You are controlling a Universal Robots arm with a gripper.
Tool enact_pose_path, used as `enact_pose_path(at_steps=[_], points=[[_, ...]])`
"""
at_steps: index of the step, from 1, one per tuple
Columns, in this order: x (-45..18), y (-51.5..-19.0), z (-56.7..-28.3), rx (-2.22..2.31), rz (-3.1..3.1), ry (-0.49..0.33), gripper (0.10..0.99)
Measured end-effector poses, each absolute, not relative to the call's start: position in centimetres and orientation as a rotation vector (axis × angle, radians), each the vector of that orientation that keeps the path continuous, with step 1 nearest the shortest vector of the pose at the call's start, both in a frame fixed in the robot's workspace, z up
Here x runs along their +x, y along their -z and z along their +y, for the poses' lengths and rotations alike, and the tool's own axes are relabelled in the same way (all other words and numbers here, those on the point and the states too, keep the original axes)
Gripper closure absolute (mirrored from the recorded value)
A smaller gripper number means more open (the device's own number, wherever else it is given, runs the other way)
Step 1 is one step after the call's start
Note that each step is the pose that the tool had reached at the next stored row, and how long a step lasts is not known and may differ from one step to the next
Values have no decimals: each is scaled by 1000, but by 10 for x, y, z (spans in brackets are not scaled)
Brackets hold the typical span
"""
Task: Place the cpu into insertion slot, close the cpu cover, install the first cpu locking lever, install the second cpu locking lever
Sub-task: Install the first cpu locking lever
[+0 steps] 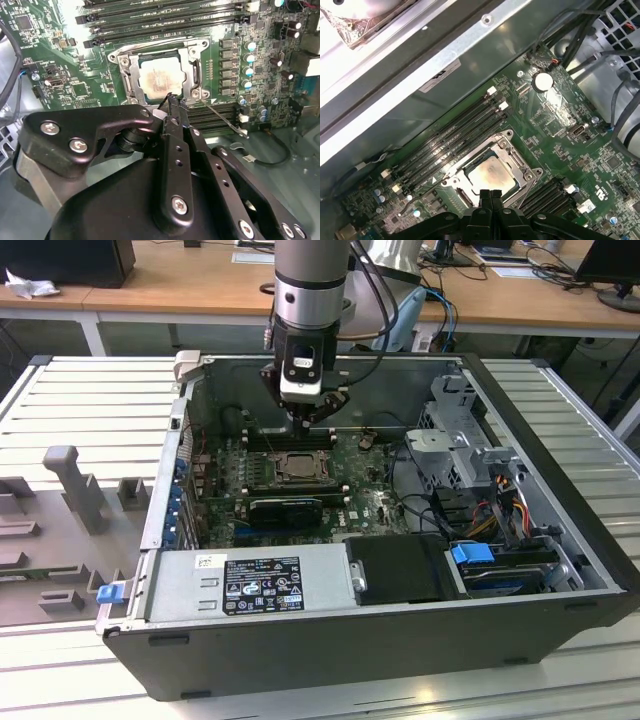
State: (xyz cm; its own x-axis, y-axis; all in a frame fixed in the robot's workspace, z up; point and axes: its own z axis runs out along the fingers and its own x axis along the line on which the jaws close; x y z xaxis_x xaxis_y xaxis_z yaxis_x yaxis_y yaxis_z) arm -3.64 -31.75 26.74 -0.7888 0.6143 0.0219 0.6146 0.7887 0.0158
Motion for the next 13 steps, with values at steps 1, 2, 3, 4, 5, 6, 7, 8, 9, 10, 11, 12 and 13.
enact_pose_path(at_steps=[1, 2, 3, 4, 5, 6, 7, 8, 9, 10, 11, 12, 13], points=[[-36, -267, -318, -1005, -2960, 35, 980], [-36, -267, -318, -992, -2964, 34, 980], [-36, -267, -318, -983, -2967, 34, 980], [-36, -267, -318, -969, -2972, 34, 980], [-36, -267, -318, -959, -2975, 34, 980], [-36, -267, -318, -950, -2977, 34, 980], [-36, -267, -318, -937, -2981, 34, 980], [-36, -267, -318, -928, -2984, 34, 980], [-36, -267, -318, -918, -2987, 34, 980], [-36, -267, -318, -905, -2991, 34, 980], [-36, -267, -318, -892, -2995, 33, 980], [-36, -267, -318, -876, -3000, 33, 980], [-36, -267, -318, -864, -3003, 33, 980]])
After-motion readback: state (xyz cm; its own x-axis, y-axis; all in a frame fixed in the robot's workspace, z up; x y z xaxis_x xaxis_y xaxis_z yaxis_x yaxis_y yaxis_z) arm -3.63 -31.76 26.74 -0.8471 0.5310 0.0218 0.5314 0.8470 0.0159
